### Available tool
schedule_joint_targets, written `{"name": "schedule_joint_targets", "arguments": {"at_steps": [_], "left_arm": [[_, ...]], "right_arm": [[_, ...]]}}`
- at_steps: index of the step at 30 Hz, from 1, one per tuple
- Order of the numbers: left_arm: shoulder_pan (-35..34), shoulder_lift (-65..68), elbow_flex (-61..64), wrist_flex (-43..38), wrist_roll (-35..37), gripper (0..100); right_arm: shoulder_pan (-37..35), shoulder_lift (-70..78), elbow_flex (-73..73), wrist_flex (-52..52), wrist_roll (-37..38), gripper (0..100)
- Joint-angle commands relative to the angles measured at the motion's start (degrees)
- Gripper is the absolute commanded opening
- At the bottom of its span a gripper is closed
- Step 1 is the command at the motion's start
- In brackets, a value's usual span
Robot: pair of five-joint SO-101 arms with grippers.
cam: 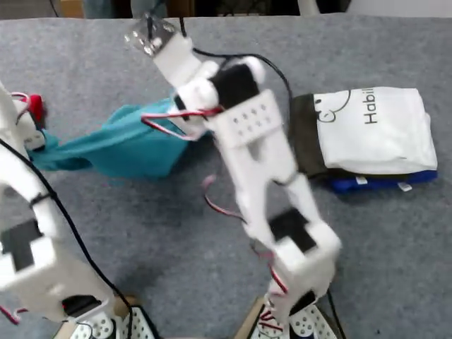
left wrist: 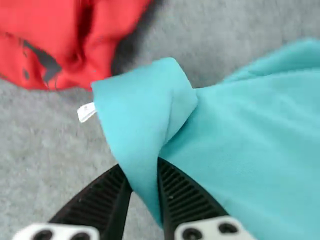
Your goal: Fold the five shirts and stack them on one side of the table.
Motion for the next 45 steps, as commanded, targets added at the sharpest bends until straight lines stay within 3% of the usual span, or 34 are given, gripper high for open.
{"name": "schedule_joint_targets", "arguments": {"at_steps": [1,6,13,23,29,34,39,45], "left_arm": [[0.4,-11.25,10.15,-3.34,-0.97,3],[0.31,-23.65,29.14,-16.35,-0.97,3],[7.52,-30.07,52.35,-40.0,-0.97,3],[12.7,-23.47,52.09,-49.23,-5.27,3],[12.26,-10.02,42.86,-51.6,-5.27,3],[12.53,-2.73,37.05,-51.6,-5.27,3],[12.26,-2.37,37.41,-51.6,-5.8,3],[12.7,-1.85,37.67,-51.78,-5.8,3]], "right_arm": [[3.43,-17.01,17.89,0.0,4.66,1.4],[6.59,-26.24,33.54,-7.74,5.89,1.4],[7.12,-17.45,48.75,-28.57,5.63,1.4],[7.12,9.01,36.18,-43.52,5.45,1.5],[8.18,21.14,20.53,-43.69,2.55,2.0],[10.2,25.45,12.35,-40.35,-5.89,17.7],[11.25,25.54,5.58,-27.87,-11.43,32.1],[11.34,25.8,-3.21,-12.4,-11.69,32.2]]}}
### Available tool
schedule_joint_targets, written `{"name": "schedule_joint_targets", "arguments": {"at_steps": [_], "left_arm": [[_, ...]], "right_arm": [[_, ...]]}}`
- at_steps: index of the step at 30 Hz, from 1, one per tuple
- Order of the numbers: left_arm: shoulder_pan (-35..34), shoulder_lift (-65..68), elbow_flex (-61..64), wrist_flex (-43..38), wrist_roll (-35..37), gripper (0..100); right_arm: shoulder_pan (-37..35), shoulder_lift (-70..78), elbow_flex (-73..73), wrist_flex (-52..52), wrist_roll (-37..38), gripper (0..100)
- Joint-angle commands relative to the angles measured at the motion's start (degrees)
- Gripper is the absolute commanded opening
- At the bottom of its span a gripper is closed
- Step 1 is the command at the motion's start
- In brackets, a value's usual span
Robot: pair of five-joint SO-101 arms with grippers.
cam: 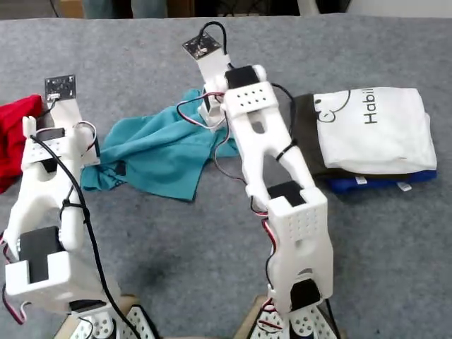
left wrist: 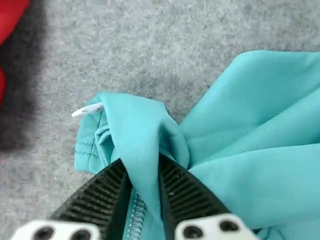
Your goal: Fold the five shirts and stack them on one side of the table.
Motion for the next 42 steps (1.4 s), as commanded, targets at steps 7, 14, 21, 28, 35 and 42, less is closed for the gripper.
{"name": "schedule_joint_targets", "arguments": {"at_steps": [7,14,21,28,35,42], "left_arm": [[0.13,-0.88,-3.12,1.85,-0.44,3],[0.22,-0.79,-2.77,1.67,-0.44,3],[0.57,-0.88,-2.86,1.67,-0.44,3],[0.13,-0.88,-2.86,1.67,-0.35,3],[0.04,-0.88,-2.42,1.67,-0.44,3],[-1.36,-0.88,-2.86,1.67,-0.44,3]], "right_arm": [[3.25,-0.84,-16.92,18.99,-17.23,32.2],[-6.51,-8.84,3.56,18.73,-24.7,32.2],[-16.09,-11.56,14.46,17.14,-36.48,32.2],[-20.75,-2.95,14.2,13.8,-37.27,32.2],[-23.65,0.04,12.26,11.78,-44.04,32.2],[-23.65,0.31,12.26,7.03,-46.95,32.2]]}}
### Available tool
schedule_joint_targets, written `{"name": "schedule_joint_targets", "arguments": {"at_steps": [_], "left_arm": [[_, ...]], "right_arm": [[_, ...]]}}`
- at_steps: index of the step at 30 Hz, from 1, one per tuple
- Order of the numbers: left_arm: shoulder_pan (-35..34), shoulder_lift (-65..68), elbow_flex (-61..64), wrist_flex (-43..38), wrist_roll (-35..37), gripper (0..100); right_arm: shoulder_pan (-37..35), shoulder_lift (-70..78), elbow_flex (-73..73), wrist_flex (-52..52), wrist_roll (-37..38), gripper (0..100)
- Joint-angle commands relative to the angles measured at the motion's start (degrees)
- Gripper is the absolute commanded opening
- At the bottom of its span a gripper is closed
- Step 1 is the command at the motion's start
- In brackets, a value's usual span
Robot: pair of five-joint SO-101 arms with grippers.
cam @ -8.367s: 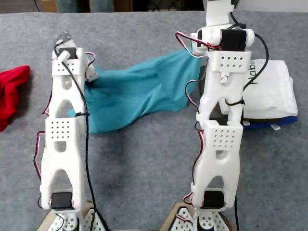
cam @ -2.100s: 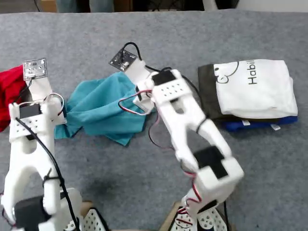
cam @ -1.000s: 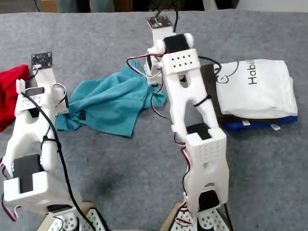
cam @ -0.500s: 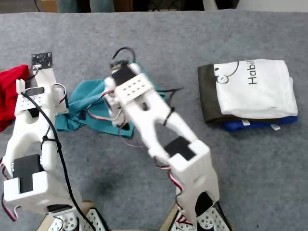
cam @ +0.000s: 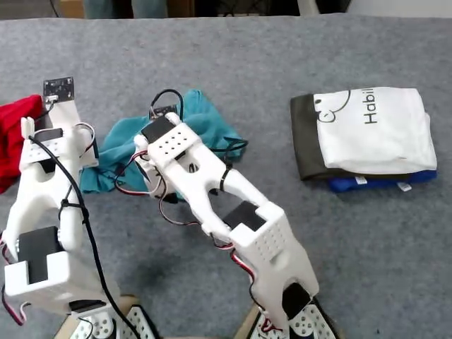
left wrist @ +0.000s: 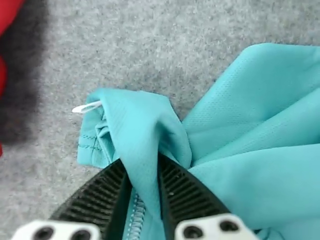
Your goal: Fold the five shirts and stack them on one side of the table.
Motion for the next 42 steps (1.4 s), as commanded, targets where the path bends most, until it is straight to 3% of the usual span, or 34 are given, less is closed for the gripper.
{"name": "schedule_joint_targets", "arguments": {"at_steps": [1,7,27,29,33,42], "left_arm": [[-0.75,-0.88,-2.86,0.44,-0.35,3],[-0.75,-0.88,-2.59,0.44,-0.35,3],[-0.66,-0.88,-2.51,0.44,-0.35,3],[-0.66,-0.88,-2.42,0.44,-0.35,3],[-0.75,-0.88,-2.51,0.44,-0.35,3],[-0.84,-0.88,-2.86,0.44,-0.35,3]], "right_arm": [[-0.53,-0.57,-1.54,-3.43,-1.58,32.2],[-0.44,-0.48,-1.45,-7.65,-4.13,32.2],[3.08,4.53,-1.19,-6.68,-6.68,32.1],[3.08,4.79,-1.19,-6.68,-6.68,29.6],[3.08,7.43,-1.71,-6.68,-6.33,15.0],[3.34,10.77,-1.8,-7.21,-6.15,15.0]]}}
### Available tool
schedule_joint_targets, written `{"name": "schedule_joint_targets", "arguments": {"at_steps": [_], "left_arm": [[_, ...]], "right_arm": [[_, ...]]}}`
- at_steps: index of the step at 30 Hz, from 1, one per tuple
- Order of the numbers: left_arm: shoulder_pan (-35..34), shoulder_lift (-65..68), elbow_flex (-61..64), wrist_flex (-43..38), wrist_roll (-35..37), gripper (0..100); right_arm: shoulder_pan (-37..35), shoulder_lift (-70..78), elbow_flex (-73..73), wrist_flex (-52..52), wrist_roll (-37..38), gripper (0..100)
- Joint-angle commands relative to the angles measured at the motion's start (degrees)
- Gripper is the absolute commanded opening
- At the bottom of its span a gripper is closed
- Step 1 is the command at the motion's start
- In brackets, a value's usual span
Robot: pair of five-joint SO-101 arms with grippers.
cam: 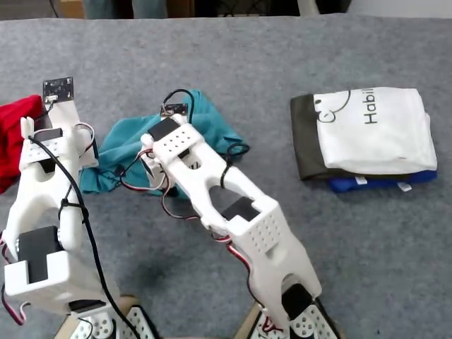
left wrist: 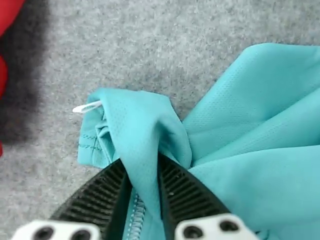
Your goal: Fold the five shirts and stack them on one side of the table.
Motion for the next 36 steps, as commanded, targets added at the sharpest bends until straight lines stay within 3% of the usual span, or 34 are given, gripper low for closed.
{"name": "schedule_joint_targets", "arguments": {"at_steps": [1,10,13,21,26,32,36], "left_arm": [[-0.84,-0.88,-2.86,0.44,-0.35,3],[-0.75,-0.88,-2.86,0.53,-0.35,3],[-0.75,-0.88,-2.86,0.62,-0.35,3],[-0.84,-0.88,-2.51,1.76,-0.35,3],[-0.84,-0.88,-8.4,14.33,-0.26,3],[-2.24,-0.88,-13.41,29.98,-0.35,3],[-4.88,-0.88,-12.88,36.92,-3.08,11]], "right_arm": [[0.97,2.51,0.13,-0.62,0.0,14.2],[2.02,-2.24,0.13,2.37,6.33,5.8],[4.04,-3.12,0.22,3.43,10.46,1.2],[9.85,-4.09,0.13,13.8,23.21,1.5],[15.03,-8.92,0.13,15.12,31.65,1.5],[21.89,-15.25,1.89,15.21,48.09,1.5],[31.12,-18.59,5.93,15.3,58.55,1.5]]}}
